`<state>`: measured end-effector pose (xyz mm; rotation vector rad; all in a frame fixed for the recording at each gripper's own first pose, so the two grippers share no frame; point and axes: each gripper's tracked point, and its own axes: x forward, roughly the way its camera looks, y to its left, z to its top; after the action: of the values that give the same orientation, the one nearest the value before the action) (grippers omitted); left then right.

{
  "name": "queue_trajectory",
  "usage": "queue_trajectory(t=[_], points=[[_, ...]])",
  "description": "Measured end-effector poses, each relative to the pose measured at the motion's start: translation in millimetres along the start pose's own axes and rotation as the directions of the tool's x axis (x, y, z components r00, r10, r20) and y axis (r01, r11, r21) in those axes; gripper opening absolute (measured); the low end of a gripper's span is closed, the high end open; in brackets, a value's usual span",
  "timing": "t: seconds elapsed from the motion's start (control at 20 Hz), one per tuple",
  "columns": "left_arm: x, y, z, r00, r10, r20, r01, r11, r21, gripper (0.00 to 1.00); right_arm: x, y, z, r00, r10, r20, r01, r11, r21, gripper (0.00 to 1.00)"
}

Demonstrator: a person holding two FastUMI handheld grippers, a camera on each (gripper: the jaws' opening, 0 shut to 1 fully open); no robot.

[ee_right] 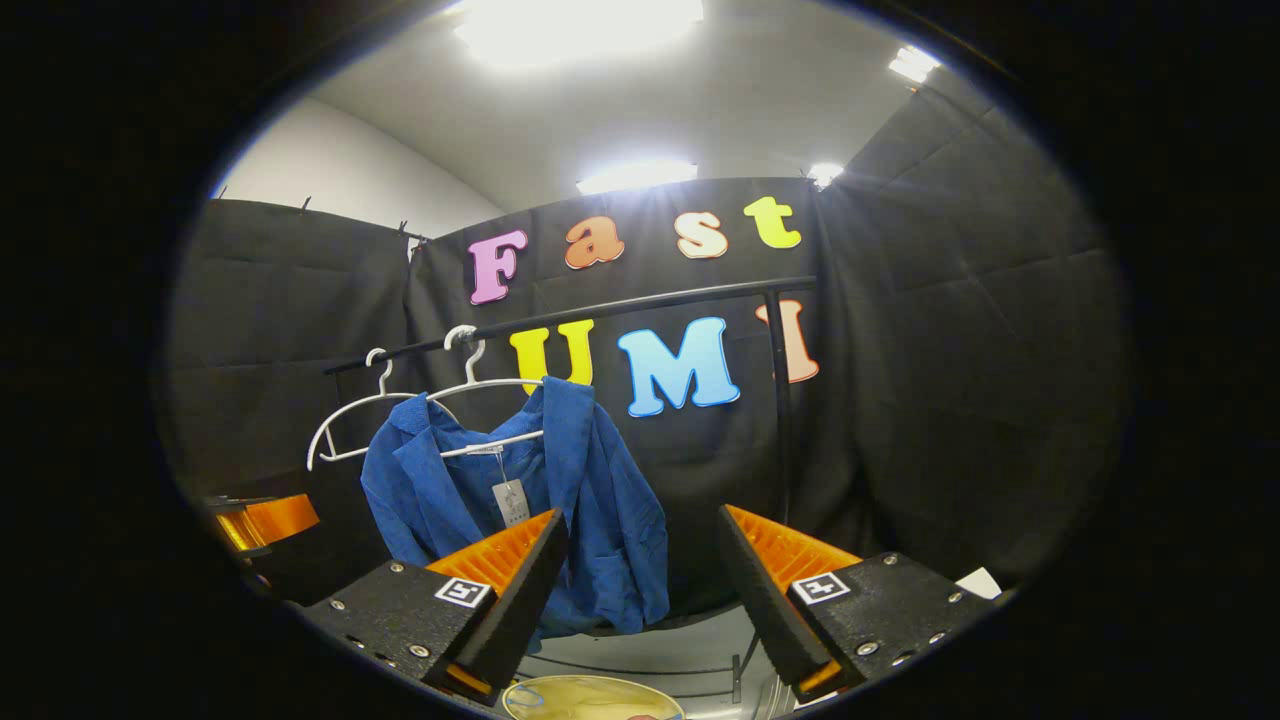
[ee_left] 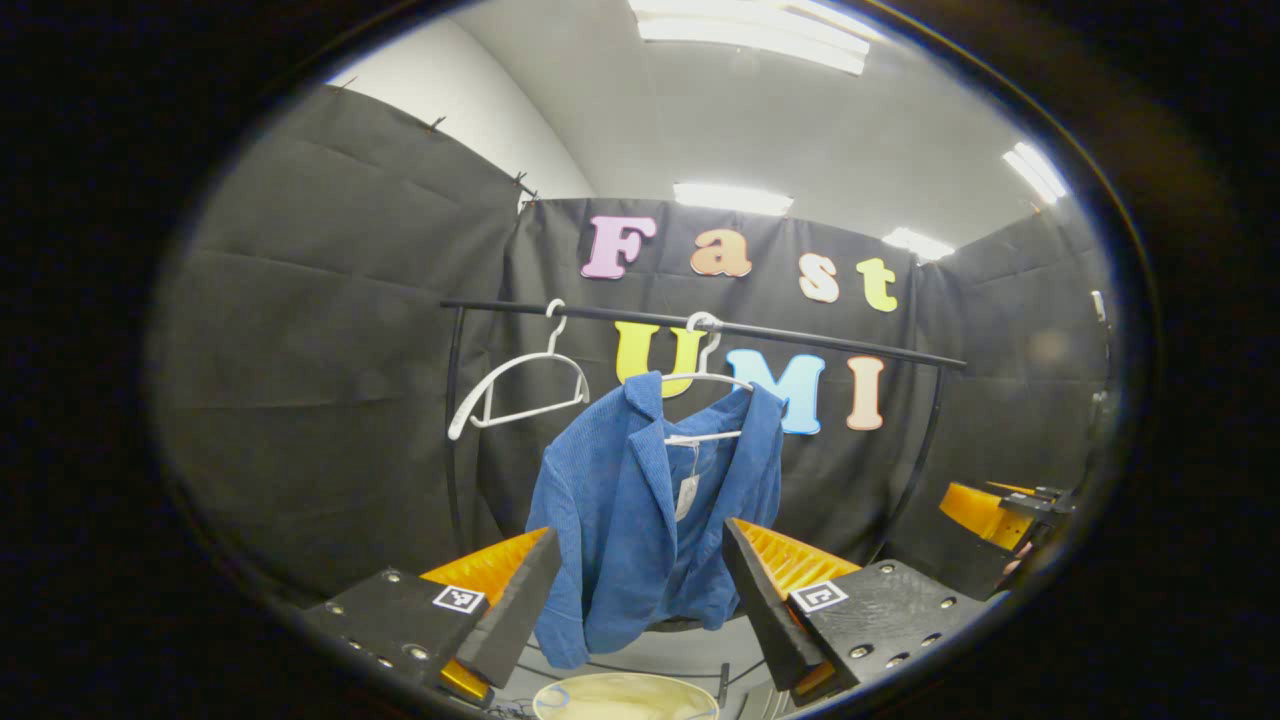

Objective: Grasp the clothes on the hanger with both hands and then place them into the laundry hamper below.

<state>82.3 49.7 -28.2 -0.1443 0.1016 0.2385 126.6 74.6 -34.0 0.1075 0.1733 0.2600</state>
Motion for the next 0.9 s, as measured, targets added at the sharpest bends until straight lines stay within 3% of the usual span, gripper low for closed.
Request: queue_trajectory(t=[0.3, 0.55, 0.8, 0.85, 0.9], points=[[53.2, -2.0, -3.7, 0.996, 0.081, -0.022, -0.081, 0.997, 0.017, 0.92, 65.2, 21.1, -15.5, 0.988, 0.135, -0.071, -0.134, 0.991, 0.024, 0.93], [104.6, -15.5, -7.6, 0.992, 0.123, -0.032, -0.122, 0.992, 0.022, 0.92, 122.5, 42.5, -23.1, 0.966, 0.237, -0.107, -0.23, 0.97, 0.077, 0.95], [143.0, -24.1, -12.6, 0.985, 0.166, -0.041, -0.166, 0.986, 0.01, 0.93, 169.6, 62.6, -26.8, 0.944, 0.31, -0.116, -0.3, 0.949, 0.097, 0.91], [151.8, -23.9, -13.1, 0.983, 0.177, -0.041, -0.177, 0.984, 0.013, 0.92, 176.9, 67.9, -29.1, 0.938, 0.326, -0.122, -0.314, 0.944, 0.105, 0.95], [160.5, -23.9, -14.1, 0.981, 0.188, -0.041, -0.188, 0.982, 0.017, 0.92, 184.3, 71.8, -31.2, 0.932, 0.339, -0.129, -0.327, 0.939, 0.11, 0.91]])
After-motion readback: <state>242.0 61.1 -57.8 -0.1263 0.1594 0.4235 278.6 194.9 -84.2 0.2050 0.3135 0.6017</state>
